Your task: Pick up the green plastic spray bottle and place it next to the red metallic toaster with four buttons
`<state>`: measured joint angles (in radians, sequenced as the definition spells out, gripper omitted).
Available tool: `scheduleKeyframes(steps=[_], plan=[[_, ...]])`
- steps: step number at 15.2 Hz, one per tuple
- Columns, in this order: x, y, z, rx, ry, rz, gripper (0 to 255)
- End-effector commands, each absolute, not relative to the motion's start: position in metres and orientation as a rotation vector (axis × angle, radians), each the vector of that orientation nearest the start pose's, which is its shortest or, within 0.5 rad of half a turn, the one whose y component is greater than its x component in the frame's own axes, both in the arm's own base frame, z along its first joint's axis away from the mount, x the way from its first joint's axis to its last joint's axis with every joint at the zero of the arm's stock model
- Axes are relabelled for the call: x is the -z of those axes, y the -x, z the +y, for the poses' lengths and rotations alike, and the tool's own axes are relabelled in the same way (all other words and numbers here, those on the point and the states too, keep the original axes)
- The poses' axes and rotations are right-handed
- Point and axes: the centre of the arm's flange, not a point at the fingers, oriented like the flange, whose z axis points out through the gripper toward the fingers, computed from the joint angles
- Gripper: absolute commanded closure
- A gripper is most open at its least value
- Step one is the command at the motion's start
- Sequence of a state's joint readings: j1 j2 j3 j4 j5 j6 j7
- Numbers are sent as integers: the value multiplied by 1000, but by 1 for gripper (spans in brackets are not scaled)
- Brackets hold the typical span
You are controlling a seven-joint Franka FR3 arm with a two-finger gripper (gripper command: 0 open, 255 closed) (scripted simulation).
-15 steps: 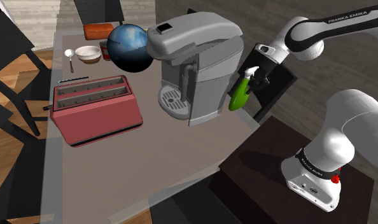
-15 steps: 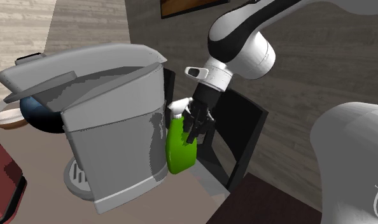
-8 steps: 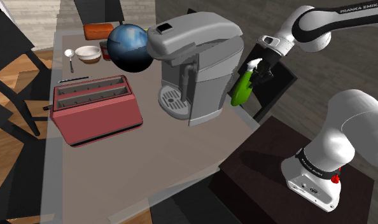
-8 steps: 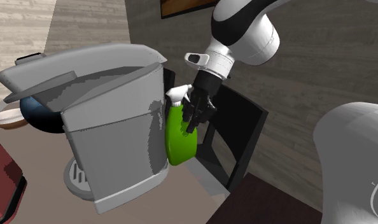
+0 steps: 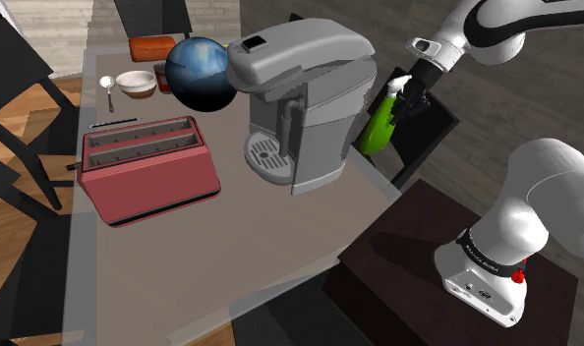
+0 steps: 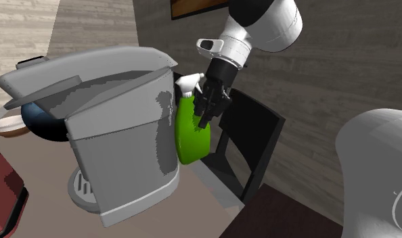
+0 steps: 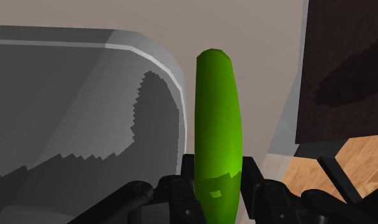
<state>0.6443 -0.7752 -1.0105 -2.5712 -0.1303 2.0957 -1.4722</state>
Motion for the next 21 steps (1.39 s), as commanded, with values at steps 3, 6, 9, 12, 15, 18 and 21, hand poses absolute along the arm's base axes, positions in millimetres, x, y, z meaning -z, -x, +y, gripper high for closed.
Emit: scheduleKeyframes(steps=[3,6,9,12,15,18,21], plan=[[-427,-370,-138,570,2169,-1699,255],[-443,-370,-138,570,2169,-1699,255],[-458,-370,-138,570,2169,-1699,255],[-474,-370,-138,570,2169,-1699,255],[-490,-370,-138,570,2169,-1699,255],[-506,-370,-138,570,2169,-1699,255],[-522,-370,-138,570,2169,-1699,255]])
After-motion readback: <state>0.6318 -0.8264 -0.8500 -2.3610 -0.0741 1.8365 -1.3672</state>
